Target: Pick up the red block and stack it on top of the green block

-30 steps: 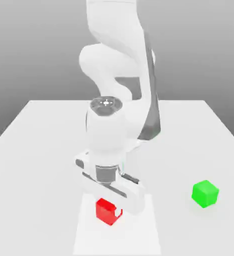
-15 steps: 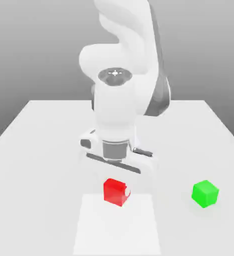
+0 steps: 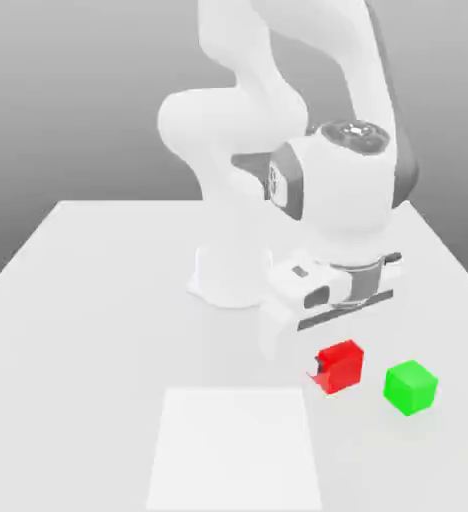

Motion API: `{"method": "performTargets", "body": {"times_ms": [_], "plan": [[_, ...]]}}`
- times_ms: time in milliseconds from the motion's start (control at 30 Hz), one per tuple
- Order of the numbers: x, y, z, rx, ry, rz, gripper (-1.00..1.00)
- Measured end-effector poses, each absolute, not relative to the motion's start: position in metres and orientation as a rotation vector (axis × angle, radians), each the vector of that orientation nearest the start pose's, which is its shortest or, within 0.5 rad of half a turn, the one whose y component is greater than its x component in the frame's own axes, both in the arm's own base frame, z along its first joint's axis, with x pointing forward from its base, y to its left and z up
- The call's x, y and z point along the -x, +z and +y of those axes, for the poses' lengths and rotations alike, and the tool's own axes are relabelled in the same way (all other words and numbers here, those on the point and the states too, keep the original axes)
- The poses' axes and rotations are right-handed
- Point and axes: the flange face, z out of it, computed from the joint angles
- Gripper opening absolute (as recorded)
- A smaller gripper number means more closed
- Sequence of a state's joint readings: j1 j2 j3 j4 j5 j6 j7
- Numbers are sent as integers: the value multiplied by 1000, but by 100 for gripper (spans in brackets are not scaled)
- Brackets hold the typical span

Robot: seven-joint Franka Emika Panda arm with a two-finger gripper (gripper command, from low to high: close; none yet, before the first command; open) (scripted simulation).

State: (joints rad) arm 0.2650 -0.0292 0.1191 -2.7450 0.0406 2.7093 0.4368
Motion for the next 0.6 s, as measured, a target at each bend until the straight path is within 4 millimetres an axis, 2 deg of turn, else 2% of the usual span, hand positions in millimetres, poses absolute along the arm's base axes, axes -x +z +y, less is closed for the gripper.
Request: {"method": "performTargets", "body": {"times_ms": [233,500,600], "plan": [[-345,236,198,3080,13,-573,-100],[-312,245,252,2836,4,-1350,-100],[-310,225,257,2796,3,-1432,-100]]}}
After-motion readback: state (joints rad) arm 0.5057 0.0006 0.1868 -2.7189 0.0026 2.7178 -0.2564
